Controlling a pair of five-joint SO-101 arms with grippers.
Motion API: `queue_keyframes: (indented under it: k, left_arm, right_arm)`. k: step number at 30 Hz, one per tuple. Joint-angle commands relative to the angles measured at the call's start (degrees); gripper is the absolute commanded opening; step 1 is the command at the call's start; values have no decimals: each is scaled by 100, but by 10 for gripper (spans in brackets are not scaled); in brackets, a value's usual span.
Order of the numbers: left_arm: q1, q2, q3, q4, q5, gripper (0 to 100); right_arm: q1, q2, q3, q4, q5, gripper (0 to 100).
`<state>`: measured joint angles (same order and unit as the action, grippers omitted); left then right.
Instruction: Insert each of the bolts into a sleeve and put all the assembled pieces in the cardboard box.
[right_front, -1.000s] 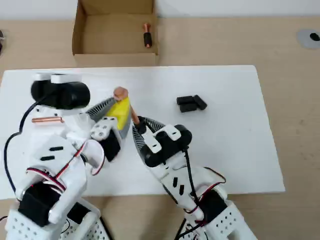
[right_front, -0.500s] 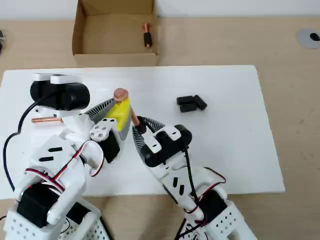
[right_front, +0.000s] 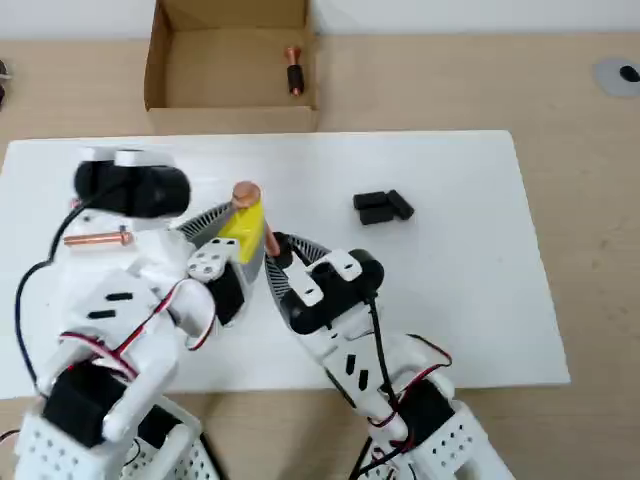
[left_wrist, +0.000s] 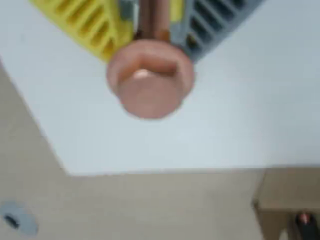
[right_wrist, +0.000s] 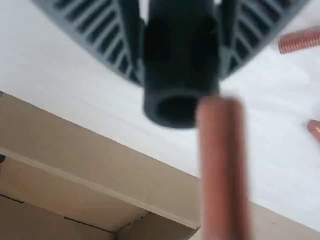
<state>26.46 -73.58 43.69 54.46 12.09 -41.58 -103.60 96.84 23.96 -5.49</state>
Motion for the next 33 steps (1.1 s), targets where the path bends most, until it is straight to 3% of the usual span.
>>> queue_keyframes:
  k: [1, 33]
  left_arm:
    - [62, -13, 9, -62, 53, 9]
    - [26, -48, 378, -598, -334, 9]
  right_arm:
    - [-48, -734, -22, -35, 44, 12]
    - [-48, -743, -31, -44, 44, 12]
